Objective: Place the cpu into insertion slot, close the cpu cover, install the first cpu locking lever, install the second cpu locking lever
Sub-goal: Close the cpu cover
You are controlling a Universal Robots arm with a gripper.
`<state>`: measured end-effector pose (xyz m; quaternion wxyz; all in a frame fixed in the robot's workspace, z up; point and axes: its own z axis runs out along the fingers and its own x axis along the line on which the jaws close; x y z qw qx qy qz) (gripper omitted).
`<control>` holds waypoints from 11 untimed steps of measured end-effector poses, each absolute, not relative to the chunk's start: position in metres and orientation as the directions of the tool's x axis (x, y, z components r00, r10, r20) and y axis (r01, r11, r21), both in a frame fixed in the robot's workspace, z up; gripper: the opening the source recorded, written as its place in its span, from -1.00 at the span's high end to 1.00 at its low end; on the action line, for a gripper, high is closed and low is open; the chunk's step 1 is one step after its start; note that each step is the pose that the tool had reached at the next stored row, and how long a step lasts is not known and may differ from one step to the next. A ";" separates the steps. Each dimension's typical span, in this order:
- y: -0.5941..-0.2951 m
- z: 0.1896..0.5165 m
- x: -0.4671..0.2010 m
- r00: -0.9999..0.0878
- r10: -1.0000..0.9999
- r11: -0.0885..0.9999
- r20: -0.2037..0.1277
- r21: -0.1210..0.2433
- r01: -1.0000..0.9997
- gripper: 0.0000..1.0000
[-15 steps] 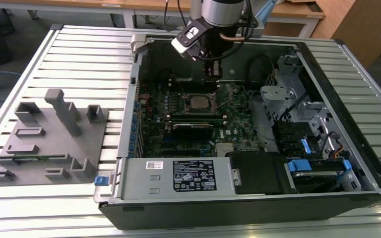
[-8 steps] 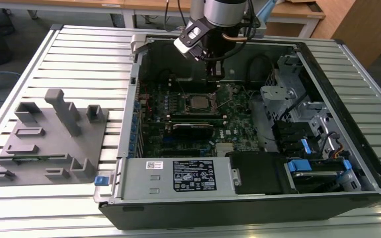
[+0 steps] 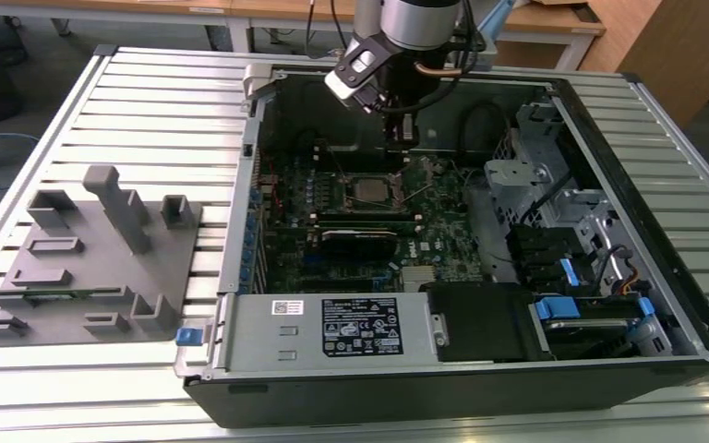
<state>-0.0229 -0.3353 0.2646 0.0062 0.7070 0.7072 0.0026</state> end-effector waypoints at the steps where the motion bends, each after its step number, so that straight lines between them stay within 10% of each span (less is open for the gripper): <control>1: -0.335 0.265 -0.023 0.000 1.000 0.000 -0.005 0.013 1.000 0.79; 11: -0.335 0.265 -0.020 0.000 1.000 0.000 -0.005 0.013 1.000 0.79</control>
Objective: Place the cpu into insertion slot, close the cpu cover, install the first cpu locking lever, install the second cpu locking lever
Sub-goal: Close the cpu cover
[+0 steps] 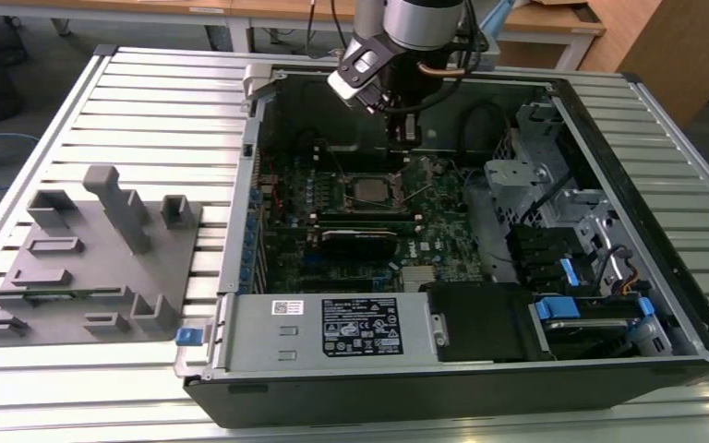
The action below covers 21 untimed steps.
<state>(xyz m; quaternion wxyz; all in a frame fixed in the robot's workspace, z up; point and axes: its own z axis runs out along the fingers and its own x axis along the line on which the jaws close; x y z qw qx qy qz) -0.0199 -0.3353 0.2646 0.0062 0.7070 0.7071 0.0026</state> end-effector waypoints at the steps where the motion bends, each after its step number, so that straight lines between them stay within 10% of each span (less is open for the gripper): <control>1: -0.335 0.265 -0.019 0.000 1.000 0.000 -0.005 0.013 1.000 0.79; 21: -0.335 0.265 -0.010 0.000 1.000 0.000 -0.005 0.013 1.000 0.79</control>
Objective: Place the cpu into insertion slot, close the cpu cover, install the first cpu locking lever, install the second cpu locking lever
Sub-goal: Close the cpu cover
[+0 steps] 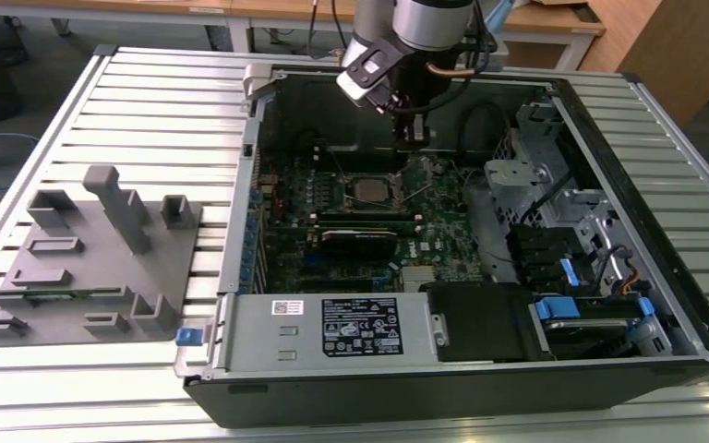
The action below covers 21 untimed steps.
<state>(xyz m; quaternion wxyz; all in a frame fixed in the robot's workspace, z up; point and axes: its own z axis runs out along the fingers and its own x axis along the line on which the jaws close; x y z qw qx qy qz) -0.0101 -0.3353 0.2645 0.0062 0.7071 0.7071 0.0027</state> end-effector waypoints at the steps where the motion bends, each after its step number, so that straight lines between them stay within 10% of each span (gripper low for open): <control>1: -0.335 0.265 -0.009 0.000 1.000 0.000 -0.005 0.013 1.000 0.79; 21: -0.335 0.264 0.041 0.000 1.000 0.000 -0.005 0.013 1.000 0.79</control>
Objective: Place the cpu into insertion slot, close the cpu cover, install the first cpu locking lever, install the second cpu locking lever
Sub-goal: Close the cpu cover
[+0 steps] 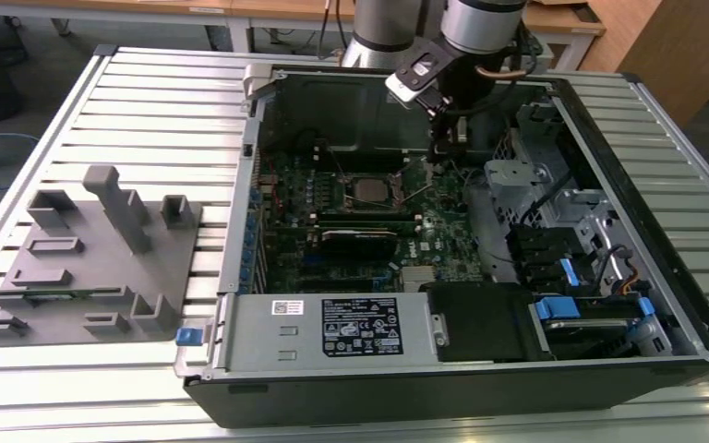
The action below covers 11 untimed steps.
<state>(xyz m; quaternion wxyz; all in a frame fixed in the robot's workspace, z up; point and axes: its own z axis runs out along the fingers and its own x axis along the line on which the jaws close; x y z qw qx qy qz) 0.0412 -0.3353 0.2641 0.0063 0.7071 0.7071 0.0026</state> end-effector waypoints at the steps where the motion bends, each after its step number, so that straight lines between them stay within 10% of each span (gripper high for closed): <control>1: -0.335 0.264 0.044 0.000 1.000 0.000 -0.005 0.013 1.000 0.79; 11: -0.335 0.264 0.054 0.000 1.000 0.000 -0.005 0.013 1.000 0.79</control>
